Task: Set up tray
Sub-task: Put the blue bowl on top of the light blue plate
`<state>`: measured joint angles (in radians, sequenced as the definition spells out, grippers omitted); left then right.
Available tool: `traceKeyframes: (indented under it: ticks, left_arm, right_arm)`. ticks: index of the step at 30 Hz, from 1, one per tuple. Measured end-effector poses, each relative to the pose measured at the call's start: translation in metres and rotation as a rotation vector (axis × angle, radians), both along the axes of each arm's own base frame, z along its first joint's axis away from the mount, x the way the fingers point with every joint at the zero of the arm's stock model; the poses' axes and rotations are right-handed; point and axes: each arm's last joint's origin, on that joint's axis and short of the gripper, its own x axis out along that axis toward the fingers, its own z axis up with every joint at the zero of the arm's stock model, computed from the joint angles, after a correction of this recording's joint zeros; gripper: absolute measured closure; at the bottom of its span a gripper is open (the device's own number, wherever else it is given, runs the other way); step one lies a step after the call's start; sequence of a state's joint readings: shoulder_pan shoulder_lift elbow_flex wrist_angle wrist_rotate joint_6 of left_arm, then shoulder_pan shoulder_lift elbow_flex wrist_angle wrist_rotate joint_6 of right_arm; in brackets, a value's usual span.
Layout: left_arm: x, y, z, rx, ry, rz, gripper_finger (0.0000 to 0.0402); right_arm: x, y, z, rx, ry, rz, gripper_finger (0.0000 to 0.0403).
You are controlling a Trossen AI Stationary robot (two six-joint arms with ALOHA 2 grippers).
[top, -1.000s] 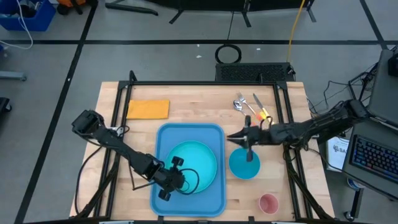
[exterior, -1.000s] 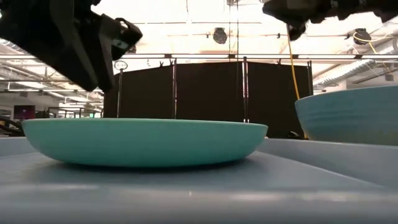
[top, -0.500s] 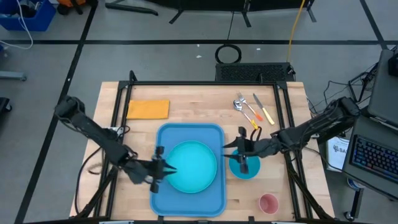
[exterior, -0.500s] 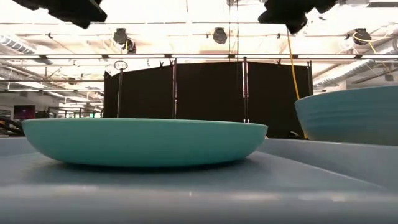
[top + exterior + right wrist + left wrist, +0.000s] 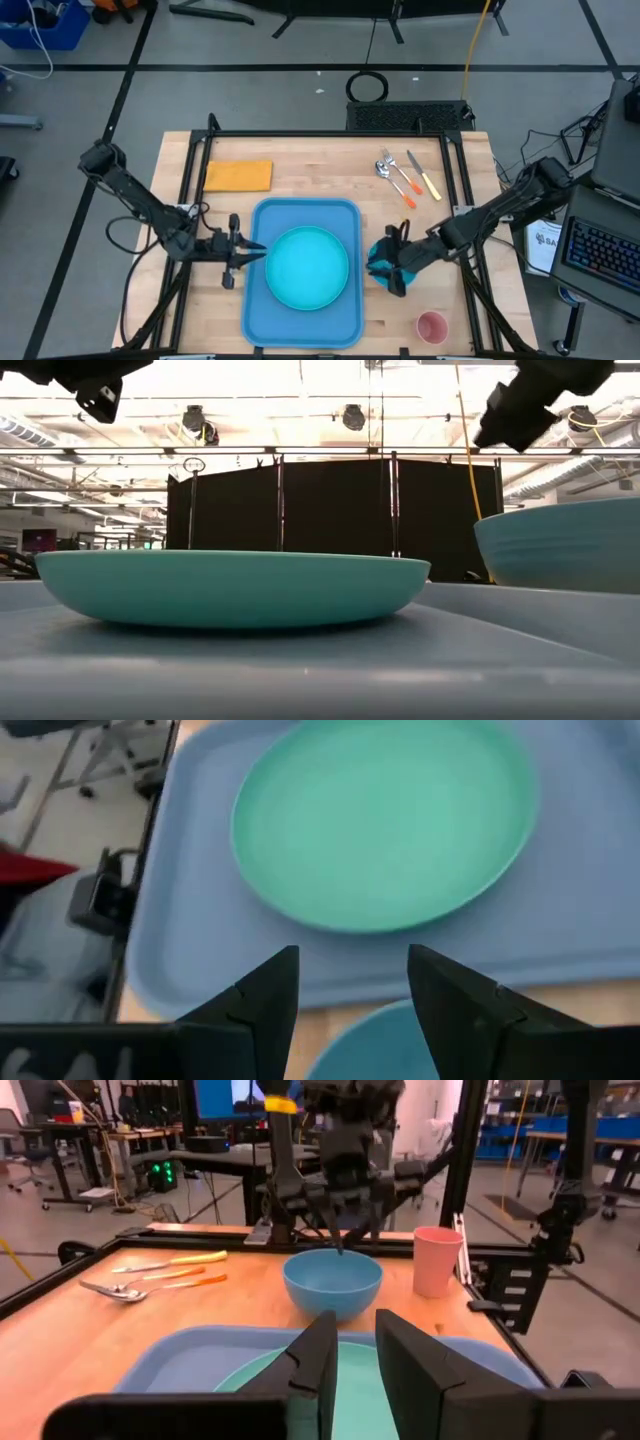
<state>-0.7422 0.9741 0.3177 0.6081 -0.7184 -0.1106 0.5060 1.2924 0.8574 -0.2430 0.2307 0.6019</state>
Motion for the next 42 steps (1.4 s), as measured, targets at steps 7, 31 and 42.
traceKeyframes:
  ticks: [7,31,42]
  left_arm:
    - [-0.002,0.002,-0.002,0.004,0.000,-0.010,0.0325]
    - [-0.002,0.002,-0.004,0.010,0.009,-0.011,0.0325]
    - [-0.002,0.002,-0.004,0.012,0.013,-0.013,0.0325]
  right_arm:
    - [-0.006,0.006,-0.015,0.091,0.165,-0.074,0.0222]
    - [0.001,0.030,-0.046,0.120,0.246,-0.061,0.0222]
    - [0.001,0.031,-0.048,0.113,0.259,-0.032,0.0310]
